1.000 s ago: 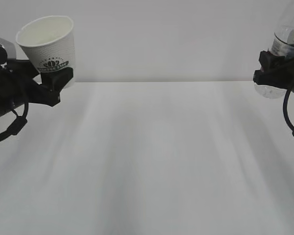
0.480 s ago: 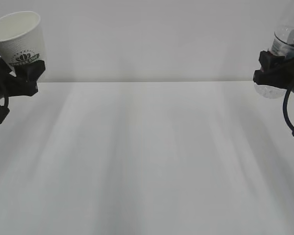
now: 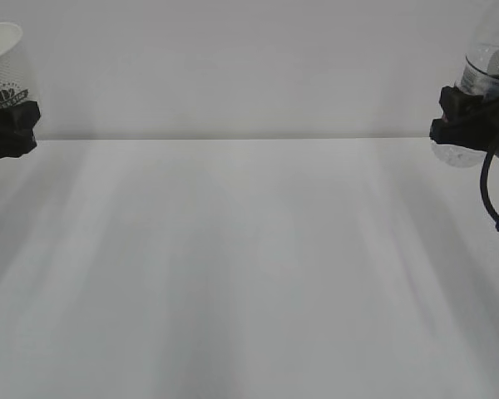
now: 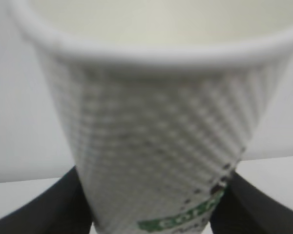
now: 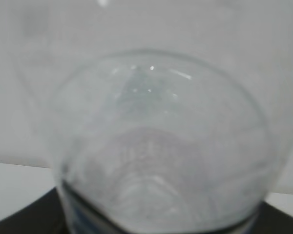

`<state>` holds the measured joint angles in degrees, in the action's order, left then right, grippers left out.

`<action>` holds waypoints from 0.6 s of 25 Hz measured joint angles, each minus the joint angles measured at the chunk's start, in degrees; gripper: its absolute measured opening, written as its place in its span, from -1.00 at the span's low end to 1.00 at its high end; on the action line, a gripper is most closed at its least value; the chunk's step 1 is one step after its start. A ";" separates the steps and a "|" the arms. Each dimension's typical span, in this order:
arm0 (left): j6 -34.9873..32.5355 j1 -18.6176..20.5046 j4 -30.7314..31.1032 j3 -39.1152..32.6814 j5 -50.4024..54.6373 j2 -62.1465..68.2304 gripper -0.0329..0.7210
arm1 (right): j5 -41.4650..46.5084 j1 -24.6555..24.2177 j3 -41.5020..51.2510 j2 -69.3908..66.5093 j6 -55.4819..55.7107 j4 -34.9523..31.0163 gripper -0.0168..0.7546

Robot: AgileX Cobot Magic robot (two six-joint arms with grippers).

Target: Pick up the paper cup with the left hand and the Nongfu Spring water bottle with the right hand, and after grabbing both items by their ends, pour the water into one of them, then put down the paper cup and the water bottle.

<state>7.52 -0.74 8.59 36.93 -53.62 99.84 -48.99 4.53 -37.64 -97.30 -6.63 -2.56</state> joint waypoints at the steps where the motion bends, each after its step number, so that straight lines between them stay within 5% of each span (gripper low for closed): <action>1: 0.00 0.12 -0.59 0.00 0.28 0.00 0.32 | 0.00 0.00 0.00 0.00 0.00 0.00 0.07; 15: 0.00 0.12 -1.10 0.00 -2.19 4.41 0.32 | 0.57 0.00 0.00 0.00 0.00 0.00 0.07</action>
<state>7.52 -0.63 7.49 36.93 -55.81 104.26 -48.41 4.53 -37.64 -97.30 -6.63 -2.56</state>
